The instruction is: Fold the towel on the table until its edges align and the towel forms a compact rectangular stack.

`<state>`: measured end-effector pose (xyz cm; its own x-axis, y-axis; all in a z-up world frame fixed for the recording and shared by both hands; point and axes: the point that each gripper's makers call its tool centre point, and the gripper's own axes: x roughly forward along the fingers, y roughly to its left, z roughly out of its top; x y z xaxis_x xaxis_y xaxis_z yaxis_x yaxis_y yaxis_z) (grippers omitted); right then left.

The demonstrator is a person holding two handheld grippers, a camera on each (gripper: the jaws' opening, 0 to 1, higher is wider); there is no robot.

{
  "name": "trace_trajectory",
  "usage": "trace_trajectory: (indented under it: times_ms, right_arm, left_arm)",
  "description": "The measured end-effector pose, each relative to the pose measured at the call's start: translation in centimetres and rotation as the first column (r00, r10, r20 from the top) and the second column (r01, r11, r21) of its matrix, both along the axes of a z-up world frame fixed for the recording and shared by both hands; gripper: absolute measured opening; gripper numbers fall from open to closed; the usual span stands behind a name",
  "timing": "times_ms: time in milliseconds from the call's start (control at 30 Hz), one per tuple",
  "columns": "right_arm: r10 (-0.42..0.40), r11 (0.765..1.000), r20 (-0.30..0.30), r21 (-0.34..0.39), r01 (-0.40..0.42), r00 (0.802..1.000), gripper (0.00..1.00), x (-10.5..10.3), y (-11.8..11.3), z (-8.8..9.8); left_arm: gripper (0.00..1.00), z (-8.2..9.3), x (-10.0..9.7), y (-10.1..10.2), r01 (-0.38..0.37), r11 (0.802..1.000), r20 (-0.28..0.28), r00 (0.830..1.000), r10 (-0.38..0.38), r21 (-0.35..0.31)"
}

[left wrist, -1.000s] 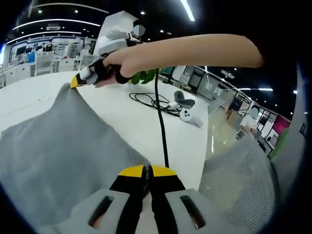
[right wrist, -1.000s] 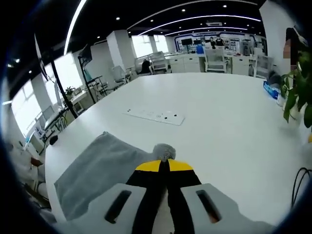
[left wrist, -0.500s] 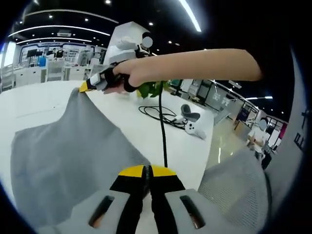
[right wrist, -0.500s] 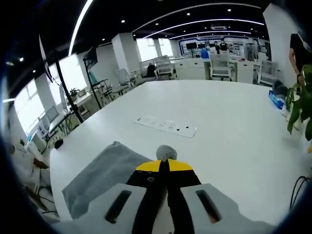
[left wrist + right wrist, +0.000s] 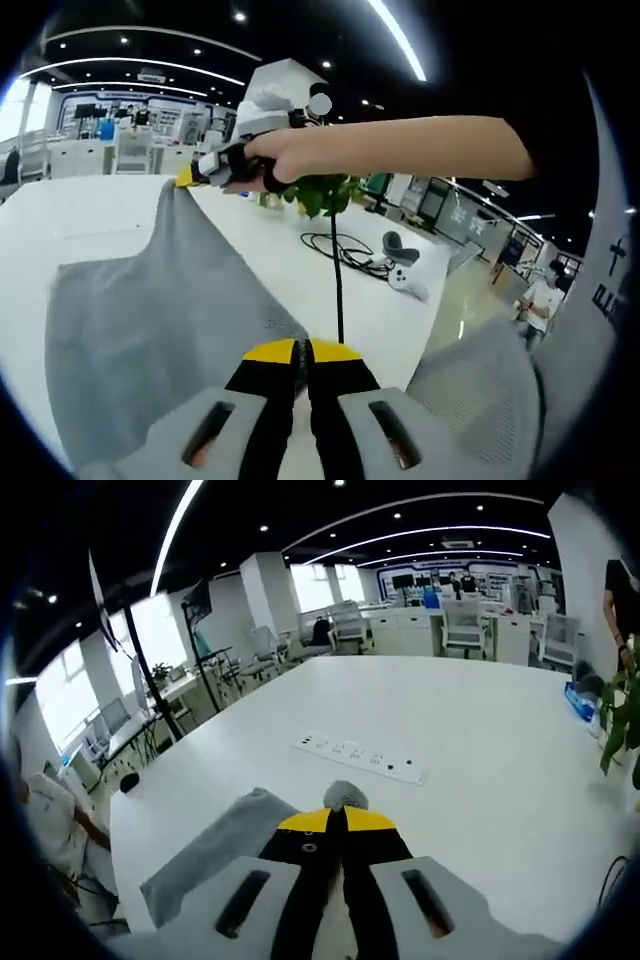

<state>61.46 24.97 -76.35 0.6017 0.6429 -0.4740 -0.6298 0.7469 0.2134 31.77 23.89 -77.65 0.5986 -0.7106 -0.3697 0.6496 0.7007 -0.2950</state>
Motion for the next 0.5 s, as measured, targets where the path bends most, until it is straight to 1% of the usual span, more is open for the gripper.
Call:
trace_trajectory:
  times_ms: [167,267,400,500]
  right_arm:
    - [0.015,1.0,0.011,0.006,-0.015,1.0,0.01,-0.3,1.6,1.1]
    - [0.021,1.0,0.013,0.011,-0.021,1.0,0.01,-0.4,2.4,0.9]
    - [0.037,0.999,0.016,0.02,-0.037,0.999,0.01,-0.9,4.1,1.4]
    - [0.053,0.998,0.021,0.021,-0.053,0.998,0.01,-1.2,5.3,1.6]
  left_arm:
    - [0.03,0.6,0.0,1.3,-0.027,1.0,0.012,1.0,0.027,-0.002]
    - [0.03,0.9,0.0,2.2,-0.042,0.999,0.02,0.999,0.042,0.004]
    - [0.03,1.3,-0.2,3.6,-0.07,0.998,0.029,0.997,0.069,0.009]
    - [0.03,1.3,-0.4,4.6,-0.097,0.995,0.028,0.995,0.097,0.012]
